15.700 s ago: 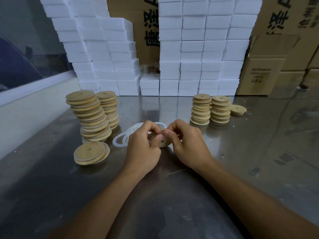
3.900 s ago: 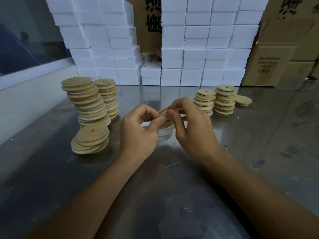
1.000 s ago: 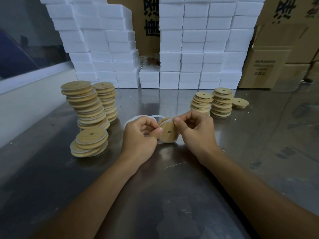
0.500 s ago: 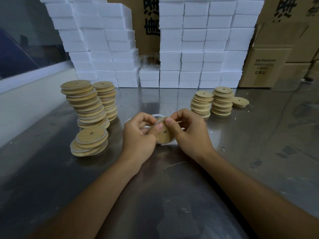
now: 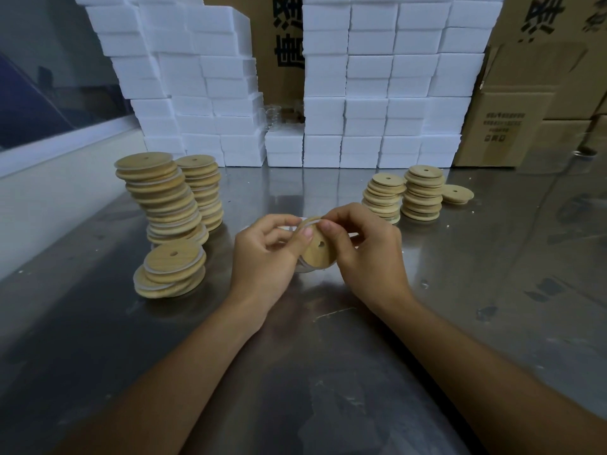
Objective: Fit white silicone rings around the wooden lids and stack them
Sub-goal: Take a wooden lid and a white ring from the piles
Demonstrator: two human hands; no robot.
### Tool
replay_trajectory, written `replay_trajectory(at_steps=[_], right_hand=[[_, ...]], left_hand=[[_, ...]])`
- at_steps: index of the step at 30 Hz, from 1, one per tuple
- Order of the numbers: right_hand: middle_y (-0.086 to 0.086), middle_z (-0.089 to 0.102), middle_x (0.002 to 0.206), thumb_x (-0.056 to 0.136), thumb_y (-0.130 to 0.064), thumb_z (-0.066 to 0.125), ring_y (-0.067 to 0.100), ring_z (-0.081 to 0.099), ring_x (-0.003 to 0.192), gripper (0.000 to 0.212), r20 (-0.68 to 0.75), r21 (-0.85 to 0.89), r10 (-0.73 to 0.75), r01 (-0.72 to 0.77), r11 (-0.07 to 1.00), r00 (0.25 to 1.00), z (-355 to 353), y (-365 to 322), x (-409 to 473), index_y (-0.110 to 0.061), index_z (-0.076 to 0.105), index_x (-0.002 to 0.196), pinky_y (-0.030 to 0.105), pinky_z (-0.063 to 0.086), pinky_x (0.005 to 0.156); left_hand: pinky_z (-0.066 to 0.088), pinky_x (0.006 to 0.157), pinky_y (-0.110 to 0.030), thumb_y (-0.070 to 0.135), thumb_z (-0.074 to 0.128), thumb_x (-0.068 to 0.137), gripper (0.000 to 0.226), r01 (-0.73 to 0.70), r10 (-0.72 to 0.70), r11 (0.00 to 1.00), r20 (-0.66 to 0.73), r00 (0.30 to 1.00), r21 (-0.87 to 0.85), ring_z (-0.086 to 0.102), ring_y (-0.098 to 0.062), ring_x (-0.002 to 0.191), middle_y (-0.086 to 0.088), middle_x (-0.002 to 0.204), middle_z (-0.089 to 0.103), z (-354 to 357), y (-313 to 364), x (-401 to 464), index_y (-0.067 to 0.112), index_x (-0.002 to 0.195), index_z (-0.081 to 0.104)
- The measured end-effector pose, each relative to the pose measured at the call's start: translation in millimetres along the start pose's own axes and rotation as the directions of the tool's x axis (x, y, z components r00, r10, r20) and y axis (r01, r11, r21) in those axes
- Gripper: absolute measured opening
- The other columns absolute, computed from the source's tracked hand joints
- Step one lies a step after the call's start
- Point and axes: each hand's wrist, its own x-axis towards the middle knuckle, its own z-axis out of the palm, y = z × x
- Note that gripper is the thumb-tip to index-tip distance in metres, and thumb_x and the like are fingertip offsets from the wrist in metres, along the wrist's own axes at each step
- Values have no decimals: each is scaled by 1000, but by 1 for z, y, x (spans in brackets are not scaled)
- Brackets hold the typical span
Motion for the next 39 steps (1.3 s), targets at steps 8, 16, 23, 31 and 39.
replay_trajectory(at_steps=[8,16,23,31,39], right_hand=[[-5,69,78,92,-11,65,2,60,76,7,-13,-58,-32,31,998,999,0,2,0,-10,69,86,7,40,64],[-5,68,73,90,-7,66,1,58,72,10,-5,-43,12,-12,999,1000,1,-2,0,-6,69,81,6,40,62],[-2,68,73,90,-7,67,11,63,72,11,14,-5,157,-157,988,988,-3,-2,2,-6,70,79,26,53,69],[-2,68,72,90,-7,68,12,65,70,16,15,46,217,-218,975,976,-3,0,4,-14,69,76,27,56,67],[8,71,76,89,-18,71,26,68,74,17,42,125,214,-218,968,976,0,-3,2,-3,69,82,46,56,70]], left_hand=[[56,69,-36,21,81,77,12,-113,81,966,141,987,231,69,-18,71,2,74,72,1,-7,3,23,86,73],[40,54,-16,17,81,77,16,-126,79,951,173,982,282,55,-5,51,6,66,64,-1,-14,5,22,77,66],[33,42,-10,17,81,77,22,-144,81,927,189,979,347,50,0,43,19,54,53,-1,-15,5,25,74,61],[37,47,-13,20,80,78,17,-145,73,920,206,976,364,52,-2,47,11,63,58,-2,-11,3,24,79,63],[57,68,-34,14,79,80,18,-60,31,963,112,993,262,67,-19,70,13,63,63,-2,-12,5,22,73,64]])
